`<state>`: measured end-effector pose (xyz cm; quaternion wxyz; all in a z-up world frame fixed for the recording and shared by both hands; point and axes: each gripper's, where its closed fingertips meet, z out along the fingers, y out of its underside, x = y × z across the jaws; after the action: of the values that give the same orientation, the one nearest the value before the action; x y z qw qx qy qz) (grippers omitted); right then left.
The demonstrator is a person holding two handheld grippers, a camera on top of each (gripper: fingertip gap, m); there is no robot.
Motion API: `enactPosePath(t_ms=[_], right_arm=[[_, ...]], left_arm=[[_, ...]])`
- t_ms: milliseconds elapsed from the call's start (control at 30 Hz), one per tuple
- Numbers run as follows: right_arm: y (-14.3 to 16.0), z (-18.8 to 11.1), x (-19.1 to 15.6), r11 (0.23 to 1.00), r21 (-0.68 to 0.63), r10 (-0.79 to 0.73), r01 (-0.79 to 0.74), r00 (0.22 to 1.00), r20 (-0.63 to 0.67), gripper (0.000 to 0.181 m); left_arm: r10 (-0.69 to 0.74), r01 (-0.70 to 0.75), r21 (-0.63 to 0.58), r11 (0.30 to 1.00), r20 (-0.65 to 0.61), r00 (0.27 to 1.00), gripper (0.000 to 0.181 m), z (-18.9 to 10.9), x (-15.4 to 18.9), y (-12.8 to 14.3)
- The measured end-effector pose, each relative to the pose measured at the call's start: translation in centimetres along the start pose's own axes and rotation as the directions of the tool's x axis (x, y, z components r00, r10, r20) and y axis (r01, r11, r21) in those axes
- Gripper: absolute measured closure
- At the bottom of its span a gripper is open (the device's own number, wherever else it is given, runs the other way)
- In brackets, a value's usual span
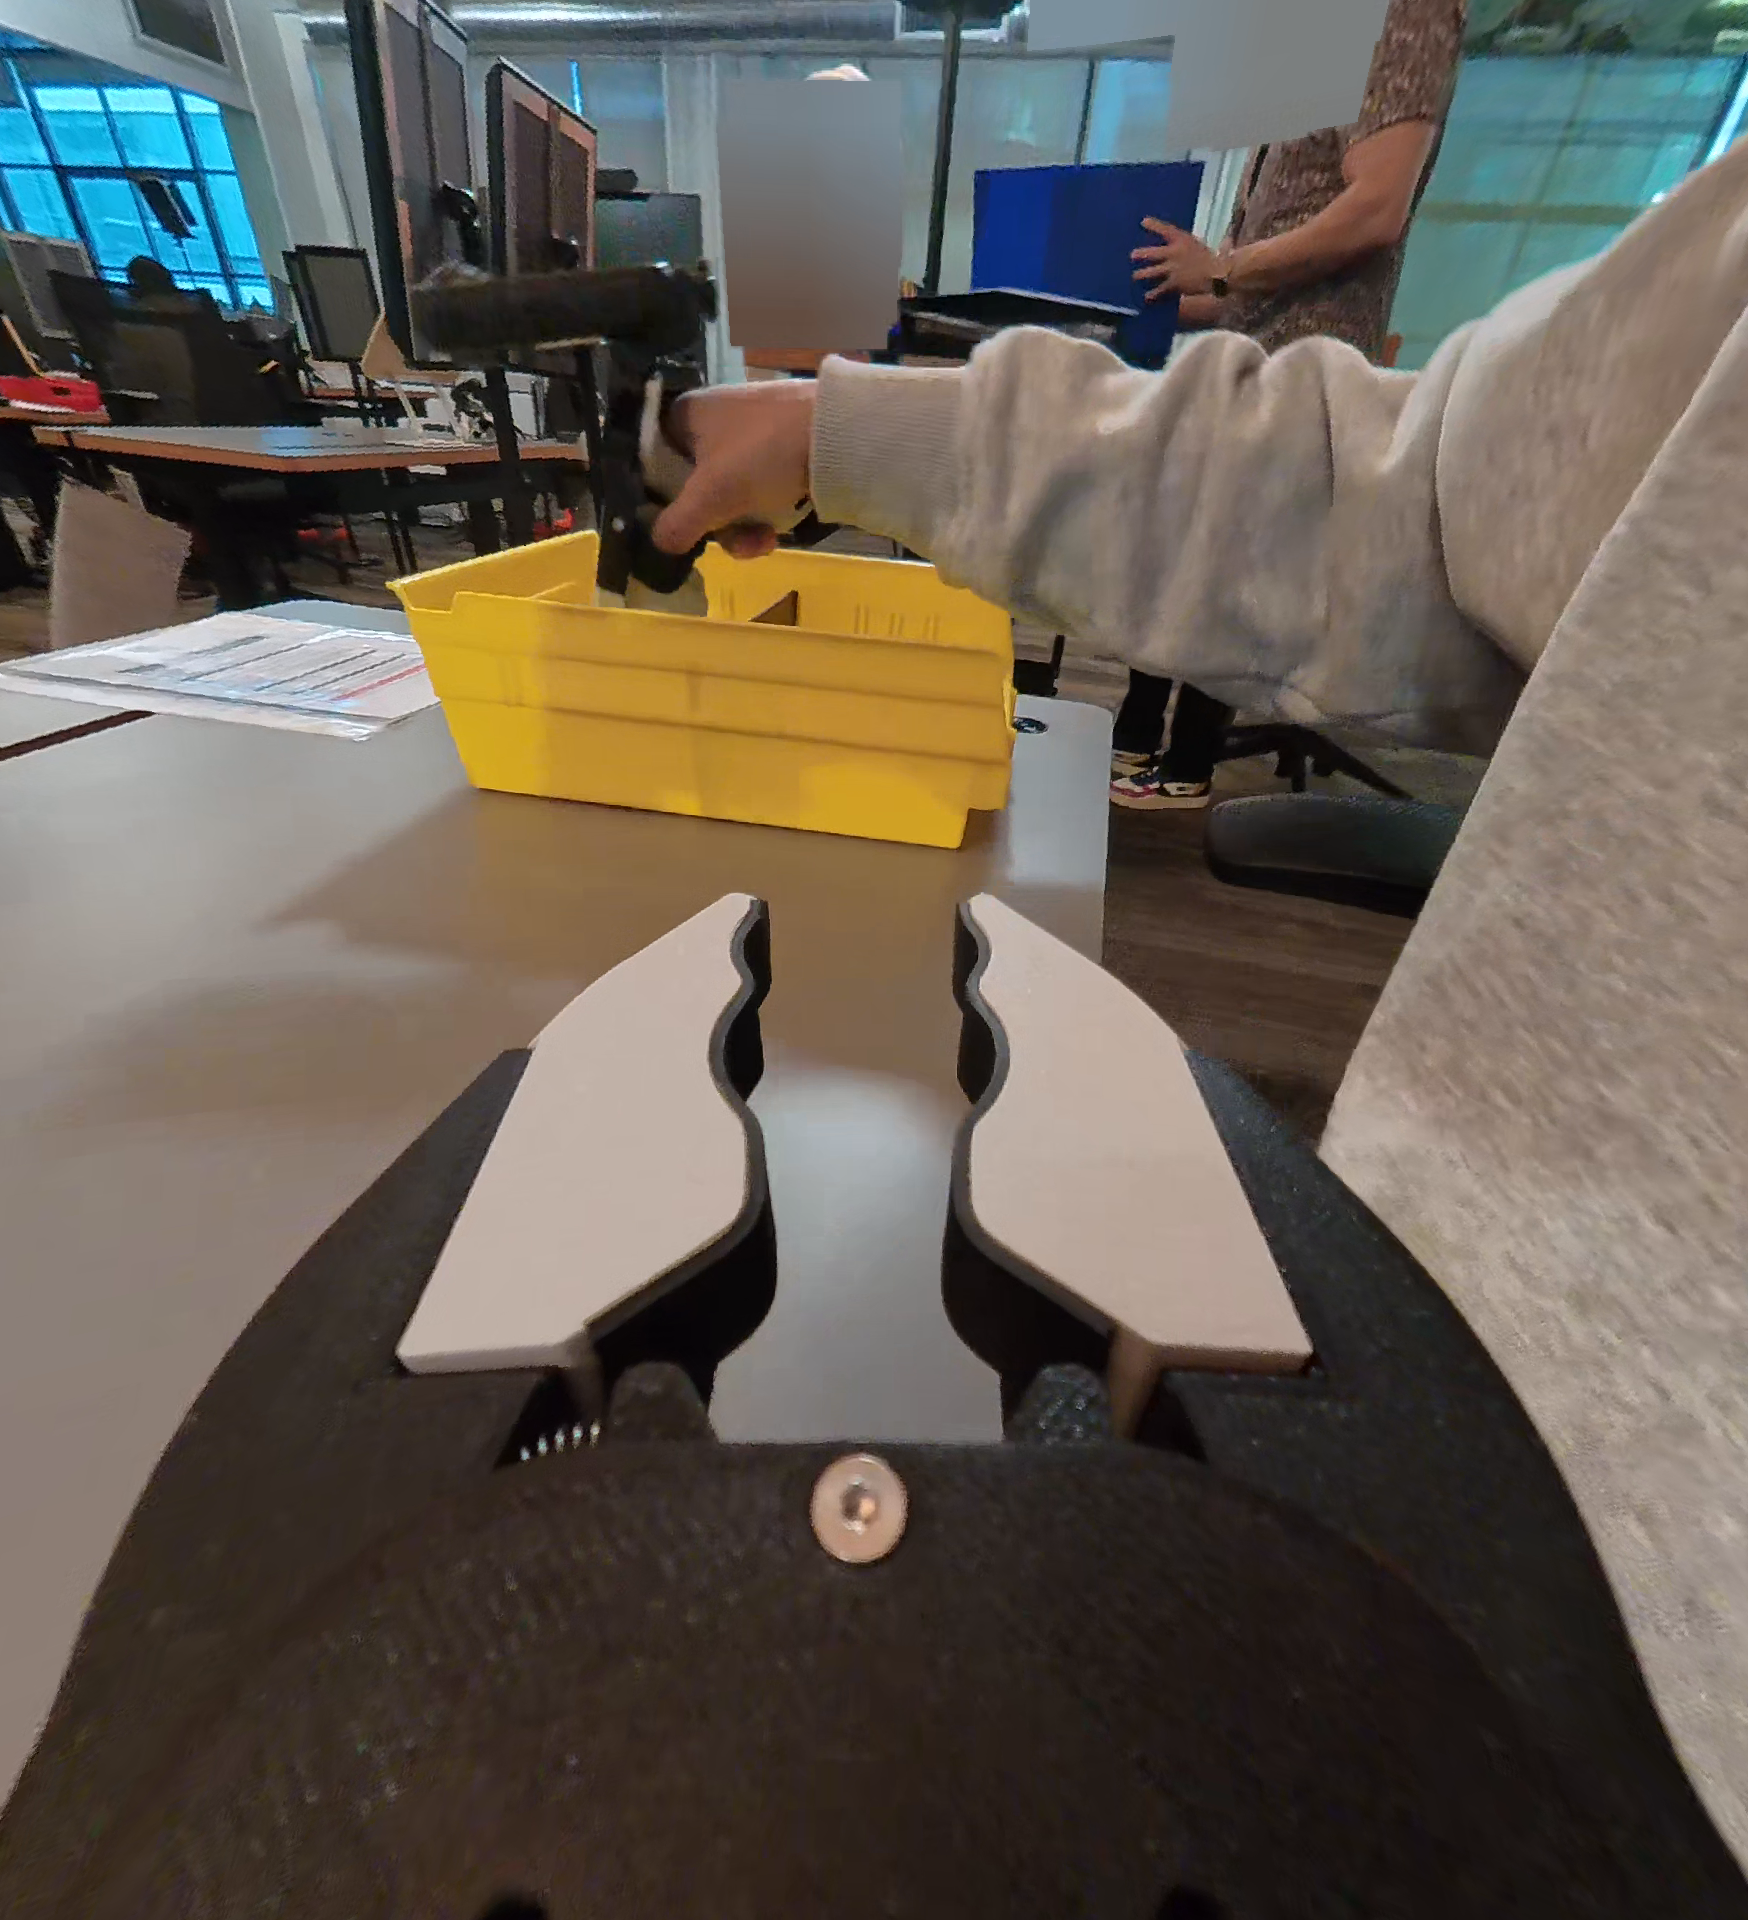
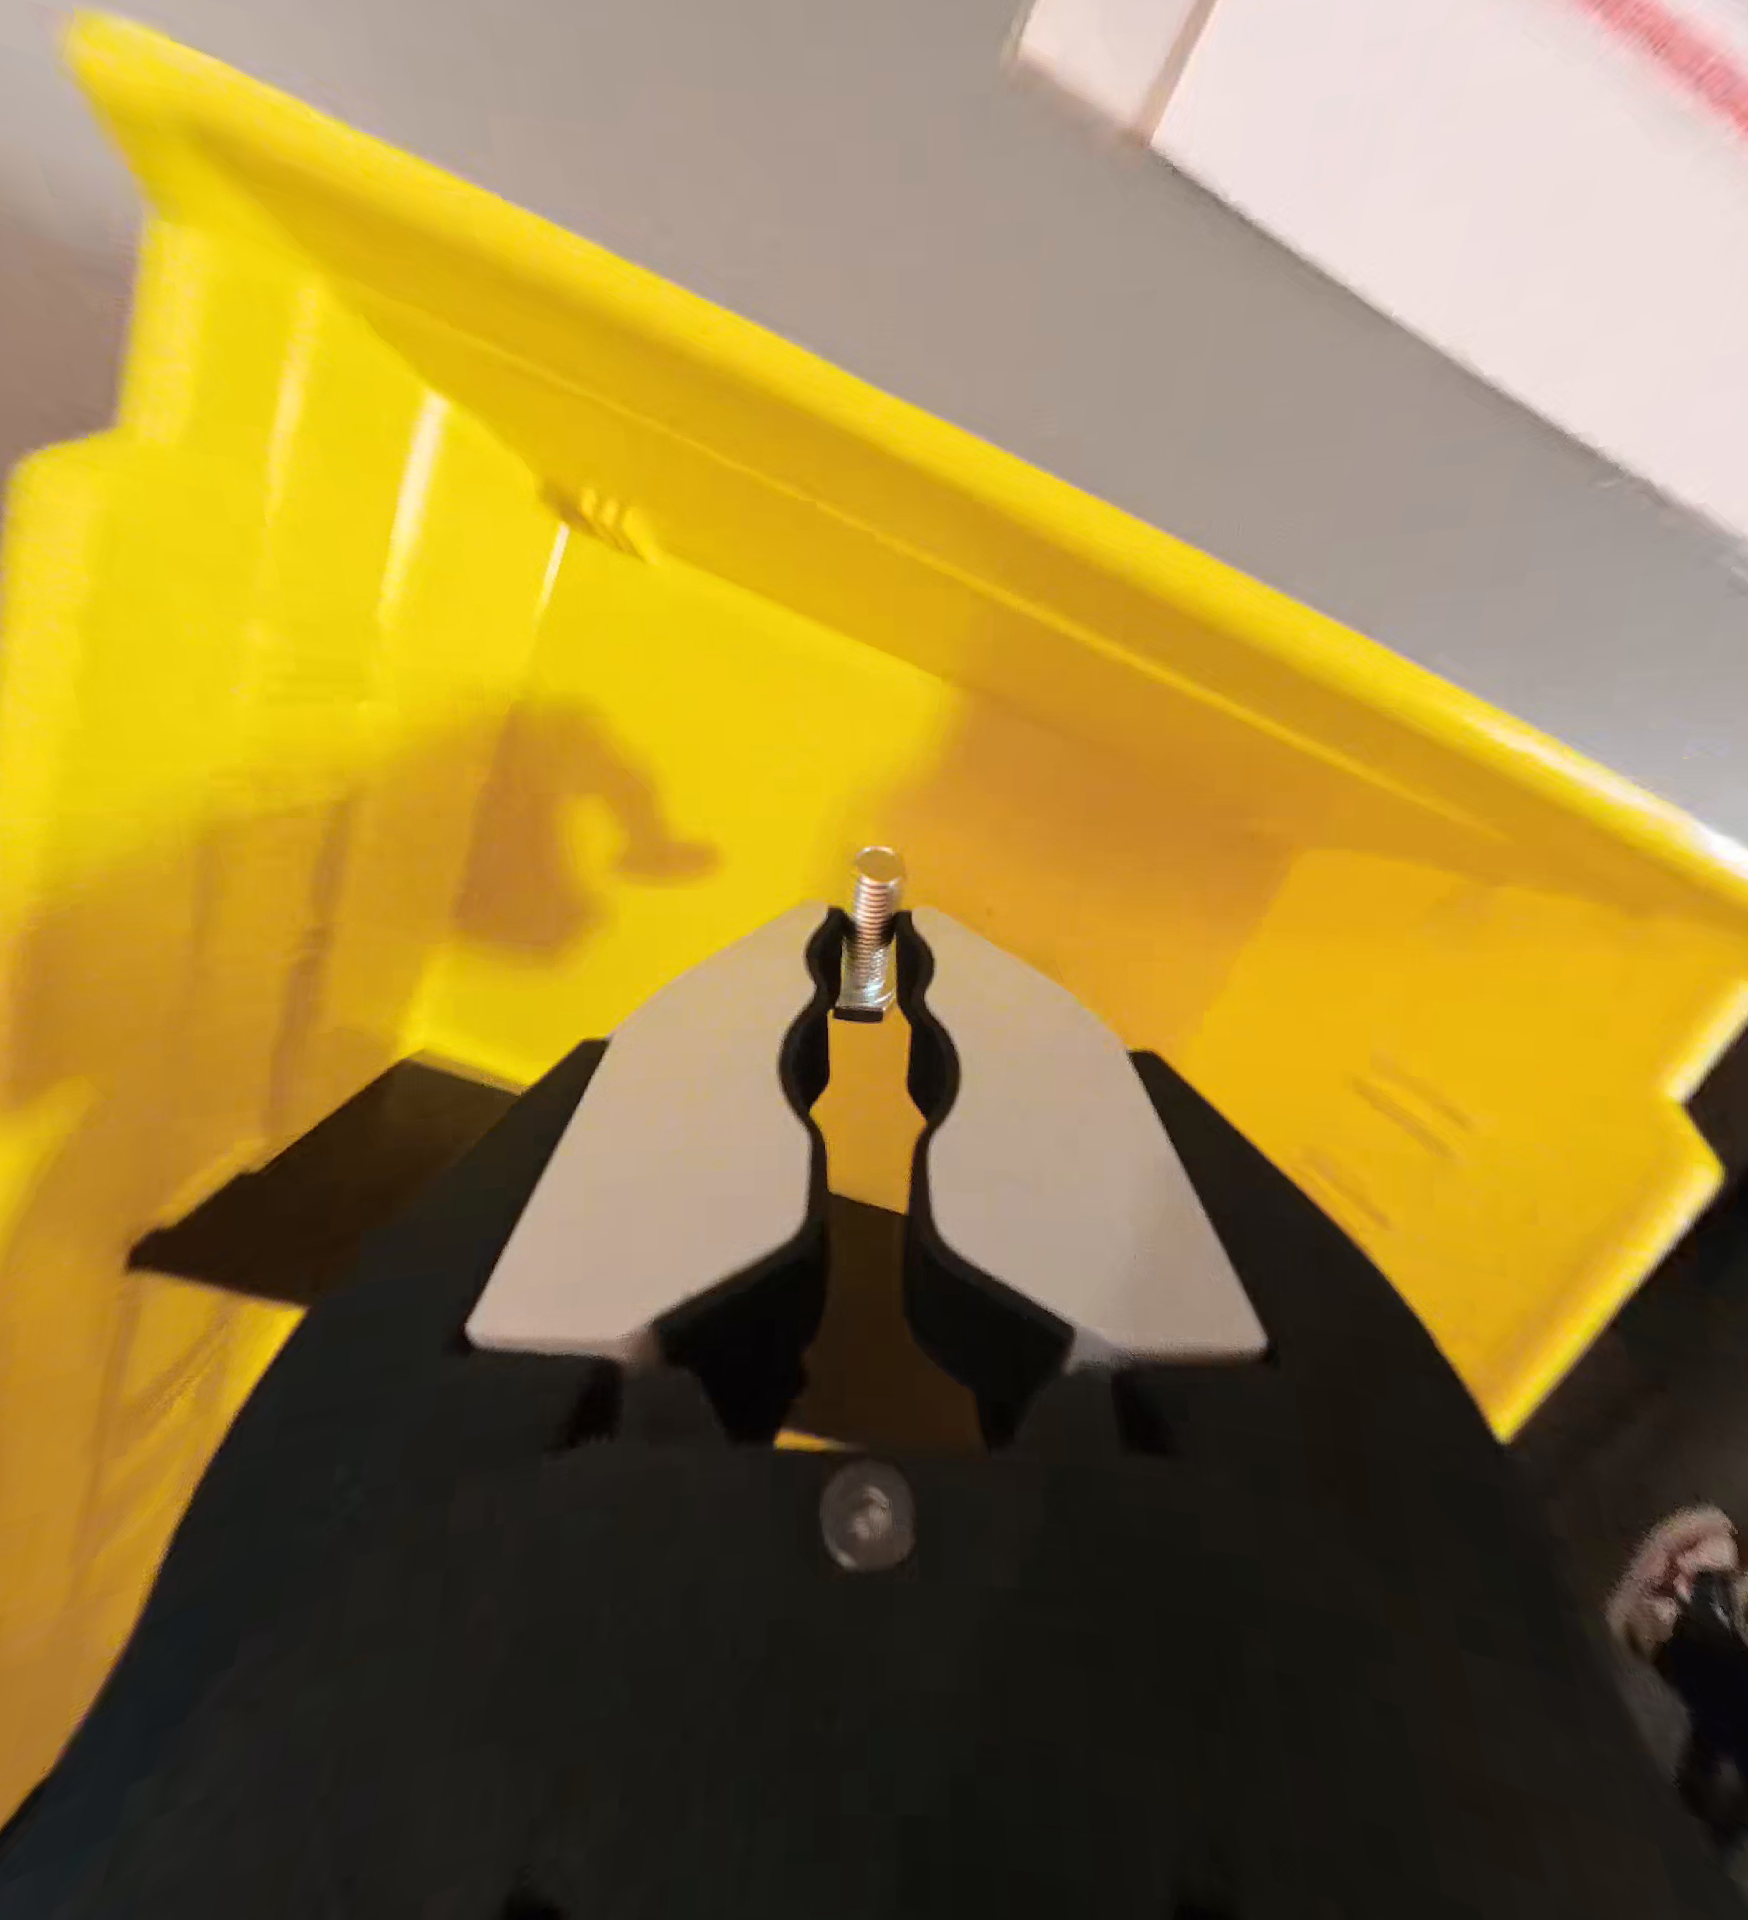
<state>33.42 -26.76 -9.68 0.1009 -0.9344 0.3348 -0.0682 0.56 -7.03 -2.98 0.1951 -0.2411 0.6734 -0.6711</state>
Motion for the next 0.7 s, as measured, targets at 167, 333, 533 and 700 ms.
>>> enactPosePath(t_ms=[167,333,533,700], right_arm=[[1.5,3.3,0.8,0.97,-0.241,-0.028,0.018,0.999,-0.037,0.171],[0.4,3.8,0.4,0.974,-0.227,-0.006,0.005,1.0,-0.005,0.165],[-2.6,-3.3,0.9,0.993,0.111,-0.021,0.043,0.982,-0.187,0.177],[-5.5,-13.8,-8.0,0.698,0.602,-0.11,0.387,0.889,-0.444,0.181]], left_arm=[[-0.025,0.025,-0.025,0.999,-0.016,1.0,0.147,0.1,0.1,0.7],[-0.064,0.064,-0.003,0.998,-0.009,0.998,0.148,-0.1,-0.4,0.2],[-0.059,0.059,0.007,0.998,0.001,0.998,0.148,-0.3,-0.6,0.0],[-0.067,0.067,-0.006,0.998,0.004,0.998,0.149,-0.1,-0.7,0.5]])
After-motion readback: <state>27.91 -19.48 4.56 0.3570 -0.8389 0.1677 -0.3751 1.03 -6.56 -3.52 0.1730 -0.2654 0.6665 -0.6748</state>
